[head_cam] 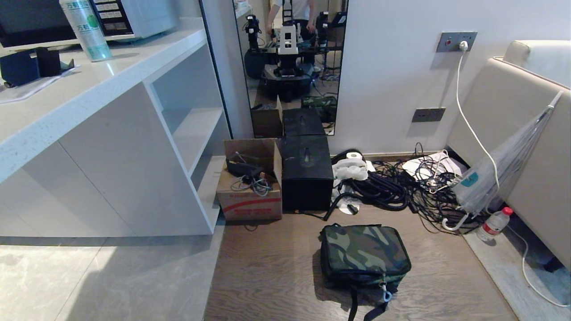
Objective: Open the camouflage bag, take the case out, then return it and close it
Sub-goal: Open the top of the storage box
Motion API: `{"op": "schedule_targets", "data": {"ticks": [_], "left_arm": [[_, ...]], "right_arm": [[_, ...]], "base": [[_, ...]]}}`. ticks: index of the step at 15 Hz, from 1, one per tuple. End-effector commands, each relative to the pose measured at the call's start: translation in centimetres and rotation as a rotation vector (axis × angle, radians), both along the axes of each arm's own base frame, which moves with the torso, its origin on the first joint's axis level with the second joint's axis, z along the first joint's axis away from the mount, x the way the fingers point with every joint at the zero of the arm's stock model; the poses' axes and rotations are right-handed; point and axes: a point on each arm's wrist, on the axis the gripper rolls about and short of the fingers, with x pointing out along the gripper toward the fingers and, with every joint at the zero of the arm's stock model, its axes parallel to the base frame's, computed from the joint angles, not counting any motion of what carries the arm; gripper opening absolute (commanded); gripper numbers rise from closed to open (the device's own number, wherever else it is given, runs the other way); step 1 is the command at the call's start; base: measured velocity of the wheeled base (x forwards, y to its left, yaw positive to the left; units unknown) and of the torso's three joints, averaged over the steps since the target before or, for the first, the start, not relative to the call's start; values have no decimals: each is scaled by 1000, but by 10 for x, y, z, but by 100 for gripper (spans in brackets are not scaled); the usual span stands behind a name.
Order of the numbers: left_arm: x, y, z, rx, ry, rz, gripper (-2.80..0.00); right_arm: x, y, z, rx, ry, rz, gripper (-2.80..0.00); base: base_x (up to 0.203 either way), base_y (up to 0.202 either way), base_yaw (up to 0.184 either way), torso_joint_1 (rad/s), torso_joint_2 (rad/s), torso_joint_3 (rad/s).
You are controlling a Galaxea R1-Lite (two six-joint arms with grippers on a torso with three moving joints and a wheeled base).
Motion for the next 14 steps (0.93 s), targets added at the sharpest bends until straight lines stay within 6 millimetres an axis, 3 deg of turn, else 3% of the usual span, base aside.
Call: {"op": "schedule_targets", "data": {"ticks": [1,14], "left_arm": [[0,0,0,-1,0,0,-280],[0,0,0,-1,0,0,-280]], "right_arm": [[3,0,-11,-1,40,0,-280],[3,0,-11,-1,40,0,-280]], "base": [[0,0,0,2,4,-198],[0,0,0,3,3,-199]]}}
